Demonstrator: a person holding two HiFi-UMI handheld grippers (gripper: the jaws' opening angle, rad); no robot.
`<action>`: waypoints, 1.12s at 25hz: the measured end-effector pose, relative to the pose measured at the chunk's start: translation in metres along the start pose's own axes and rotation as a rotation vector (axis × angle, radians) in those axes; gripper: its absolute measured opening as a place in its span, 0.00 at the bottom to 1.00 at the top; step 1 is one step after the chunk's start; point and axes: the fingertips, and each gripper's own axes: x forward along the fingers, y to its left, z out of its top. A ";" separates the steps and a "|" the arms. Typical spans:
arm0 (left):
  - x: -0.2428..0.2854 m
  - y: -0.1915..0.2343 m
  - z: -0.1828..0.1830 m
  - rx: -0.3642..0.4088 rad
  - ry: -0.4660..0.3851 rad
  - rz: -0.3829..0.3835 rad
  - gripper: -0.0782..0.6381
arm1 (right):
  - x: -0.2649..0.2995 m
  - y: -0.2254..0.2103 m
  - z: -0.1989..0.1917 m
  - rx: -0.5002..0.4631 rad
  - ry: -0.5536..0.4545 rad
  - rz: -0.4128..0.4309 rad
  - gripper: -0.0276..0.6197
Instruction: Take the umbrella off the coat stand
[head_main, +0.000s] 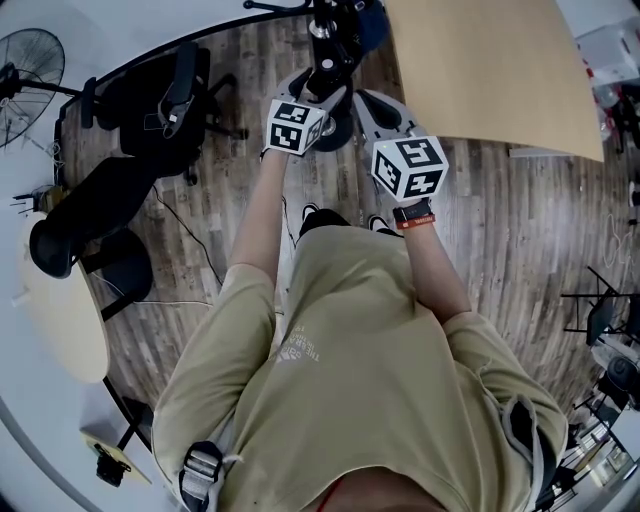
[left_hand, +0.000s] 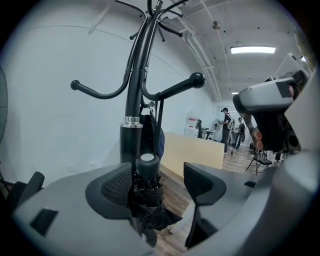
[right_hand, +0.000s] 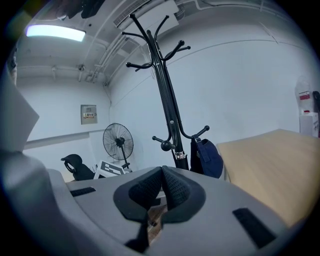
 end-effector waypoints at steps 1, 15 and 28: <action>0.004 0.001 0.000 0.009 -0.004 -0.003 0.54 | 0.002 -0.002 0.000 0.003 0.001 -0.003 0.07; 0.029 0.020 0.002 -0.042 -0.052 0.014 0.37 | 0.003 -0.023 0.002 0.030 0.000 -0.036 0.07; 0.014 0.015 0.018 -0.046 -0.056 0.047 0.37 | -0.002 -0.024 0.005 0.049 -0.008 -0.015 0.07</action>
